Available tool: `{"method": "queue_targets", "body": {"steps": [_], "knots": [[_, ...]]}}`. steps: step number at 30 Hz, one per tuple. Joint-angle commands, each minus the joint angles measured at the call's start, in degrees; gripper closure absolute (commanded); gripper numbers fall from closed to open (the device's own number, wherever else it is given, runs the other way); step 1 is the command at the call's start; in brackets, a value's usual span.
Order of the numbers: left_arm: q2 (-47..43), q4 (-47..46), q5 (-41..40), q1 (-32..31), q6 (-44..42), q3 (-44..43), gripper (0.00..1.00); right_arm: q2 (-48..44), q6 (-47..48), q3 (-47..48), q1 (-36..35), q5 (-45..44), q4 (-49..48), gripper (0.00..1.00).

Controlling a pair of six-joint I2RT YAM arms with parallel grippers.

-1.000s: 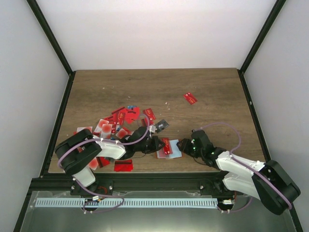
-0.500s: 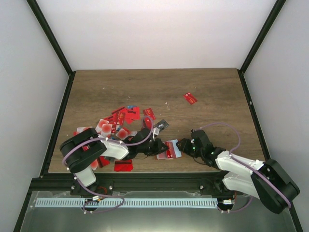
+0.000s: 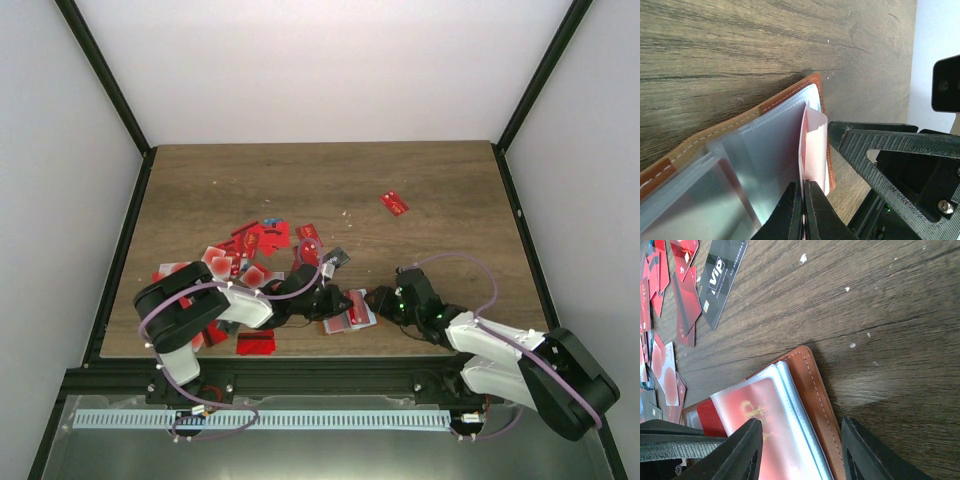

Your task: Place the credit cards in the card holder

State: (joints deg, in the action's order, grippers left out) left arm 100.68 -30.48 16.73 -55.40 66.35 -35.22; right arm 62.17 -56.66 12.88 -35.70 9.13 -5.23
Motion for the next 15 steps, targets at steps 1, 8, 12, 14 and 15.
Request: {"method": "queue_targets", "body": {"steps": [1,8,12,14,15], "knots": [[1.6,0.0,-2.6,-0.2,0.8,-0.4,0.96,0.9,-0.5,-1.5,0.2,0.6,2.6,0.54],[1.7,-0.4,-3.8,-1.5,2.0,-0.3,0.96,1.1,-0.6,-1.4,0.2,0.3,2.5,0.54],[2.0,-0.7,-4.7,-2.3,2.6,-0.5,0.96,1.4,-0.8,-1.4,0.2,0.1,2.5,0.54],[2.1,-0.7,-5.2,-2.5,3.1,-0.4,0.95,1.4,-0.9,-1.5,0.2,0.0,2.4,0.54],[2.1,-0.8,-5.4,-2.7,3.3,-0.3,0.95,1.4,-1.0,-1.5,0.2,-0.1,2.4,0.54]]}}
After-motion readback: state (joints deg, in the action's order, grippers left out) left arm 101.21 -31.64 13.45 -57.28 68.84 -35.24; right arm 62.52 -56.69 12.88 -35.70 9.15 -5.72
